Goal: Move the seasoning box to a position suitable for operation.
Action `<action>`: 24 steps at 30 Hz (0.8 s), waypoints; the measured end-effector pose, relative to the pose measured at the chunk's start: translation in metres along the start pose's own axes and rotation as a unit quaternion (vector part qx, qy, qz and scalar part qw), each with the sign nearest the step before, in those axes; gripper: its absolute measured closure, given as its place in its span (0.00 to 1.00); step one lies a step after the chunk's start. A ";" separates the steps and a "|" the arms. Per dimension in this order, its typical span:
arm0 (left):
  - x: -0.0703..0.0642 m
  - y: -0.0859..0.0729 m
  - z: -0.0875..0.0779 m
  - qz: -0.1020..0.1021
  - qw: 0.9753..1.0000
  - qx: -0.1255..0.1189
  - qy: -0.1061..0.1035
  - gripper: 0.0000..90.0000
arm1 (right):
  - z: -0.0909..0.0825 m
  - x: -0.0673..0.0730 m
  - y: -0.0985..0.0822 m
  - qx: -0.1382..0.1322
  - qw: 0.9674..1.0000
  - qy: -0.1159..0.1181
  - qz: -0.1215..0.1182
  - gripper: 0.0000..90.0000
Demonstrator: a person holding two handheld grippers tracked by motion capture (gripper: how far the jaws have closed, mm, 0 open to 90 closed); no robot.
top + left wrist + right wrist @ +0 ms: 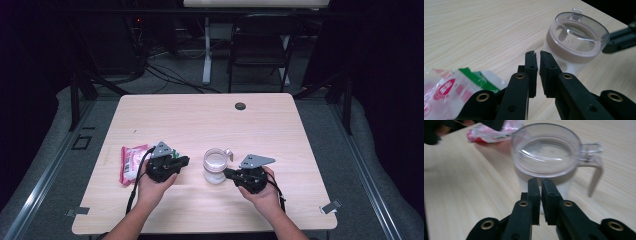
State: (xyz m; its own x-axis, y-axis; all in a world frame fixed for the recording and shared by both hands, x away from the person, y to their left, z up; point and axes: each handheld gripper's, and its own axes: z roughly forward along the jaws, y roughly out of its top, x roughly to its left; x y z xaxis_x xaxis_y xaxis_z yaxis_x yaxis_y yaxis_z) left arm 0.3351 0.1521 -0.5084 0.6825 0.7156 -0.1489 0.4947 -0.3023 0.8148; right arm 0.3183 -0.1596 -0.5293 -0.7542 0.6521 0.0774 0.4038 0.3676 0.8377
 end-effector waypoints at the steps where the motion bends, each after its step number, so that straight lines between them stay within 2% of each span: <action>1: 0.001 -0.002 -0.003 0.000 1.000 -0.003 0.002 0.91 | -0.001 -0.003 -0.001 0.001 1.000 -0.011 -0.001 0.92; 4: 0.005 -0.006 -0.009 -0.009 1.000 -0.016 0.008 0.87 | -0.001 -0.014 -0.003 0.005 1.000 -0.027 0.009 0.85; 5: 0.007 -0.007 -0.011 -0.017 1.000 -0.022 0.009 0.84 | 0.002 -0.021 -0.004 0.005 0.999 -0.046 0.018 0.81; 6: 0.009 -0.009 -0.013 -0.028 0.999 -0.027 0.006 0.82 | 0.003 -0.025 -0.005 0.006 0.998 -0.053 0.019 0.79; 8: 0.009 -0.011 -0.014 -0.023 0.999 -0.025 0.013 0.81 | 0.005 -0.031 -0.007 0.011 0.998 -0.058 0.021 0.74; 11: 0.010 -0.014 -0.014 -0.022 0.999 -0.023 0.013 0.77 | 0.007 -0.037 -0.007 0.010 0.998 -0.066 0.023 0.69; 13: 0.010 -0.016 -0.014 -0.024 0.999 -0.023 0.015 0.74 | 0.012 -0.045 -0.008 0.014 0.997 -0.070 0.033 0.65; 16: 0.008 -0.021 -0.015 -0.019 1.000 -0.019 0.016 0.70 | 0.018 -0.050 -0.008 0.012 0.997 -0.060 0.047 0.66; 20: 0.006 -0.023 -0.015 -0.007 1.000 -0.014 0.020 0.69 | 0.024 -0.052 -0.006 0.011 0.997 -0.058 0.047 0.68; 21: 0.005 -0.024 -0.016 -0.004 1.000 -0.014 0.021 0.69 | 0.027 -0.051 -0.003 0.013 0.997 -0.063 0.034 0.69; 22: 0.004 -0.025 -0.018 0.003 1.000 -0.010 0.022 0.70 | 0.029 -0.051 -0.001 0.013 0.997 -0.063 0.031 0.69; 24: 0.003 -0.027 -0.019 0.003 1.000 -0.012 0.022 0.71 | 0.034 -0.050 0.000 0.018 0.997 -0.064 0.026 0.69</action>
State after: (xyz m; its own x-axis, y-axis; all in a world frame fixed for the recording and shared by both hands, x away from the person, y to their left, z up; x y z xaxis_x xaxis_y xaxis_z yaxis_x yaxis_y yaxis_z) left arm 0.3136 0.1747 -0.5197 0.6610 0.7408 -0.1196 0.4776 -0.2924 0.8285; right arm 0.3739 -0.1695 -0.5515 -0.6603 0.7494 0.0483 0.4605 0.3533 0.8143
